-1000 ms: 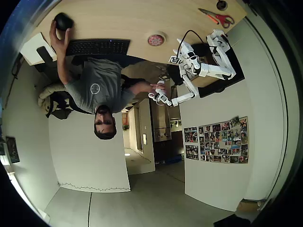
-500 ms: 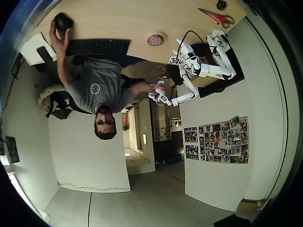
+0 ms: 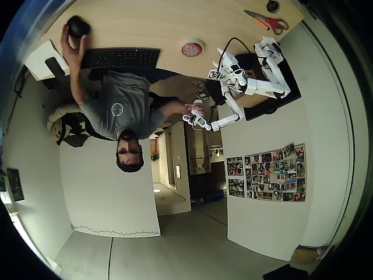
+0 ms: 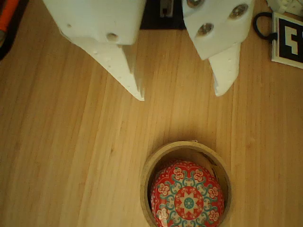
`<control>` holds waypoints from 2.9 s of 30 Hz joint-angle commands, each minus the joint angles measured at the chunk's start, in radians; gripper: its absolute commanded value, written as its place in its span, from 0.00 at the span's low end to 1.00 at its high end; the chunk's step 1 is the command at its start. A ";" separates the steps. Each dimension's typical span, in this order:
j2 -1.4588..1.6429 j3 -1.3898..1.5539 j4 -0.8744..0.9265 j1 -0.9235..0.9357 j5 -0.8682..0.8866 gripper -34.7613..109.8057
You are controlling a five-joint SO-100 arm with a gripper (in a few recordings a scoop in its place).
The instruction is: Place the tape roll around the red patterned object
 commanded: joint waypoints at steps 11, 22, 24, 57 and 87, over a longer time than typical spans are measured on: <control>0.011 -0.034 0.012 -0.014 -0.014 0.50; 0.011 -0.034 0.012 -0.014 -0.014 0.50; 0.011 -0.035 0.012 -0.014 -0.014 0.50; 0.009 -0.040 0.017 -0.017 -0.014 0.50; 0.224 0.249 -0.094 -0.023 -0.006 0.50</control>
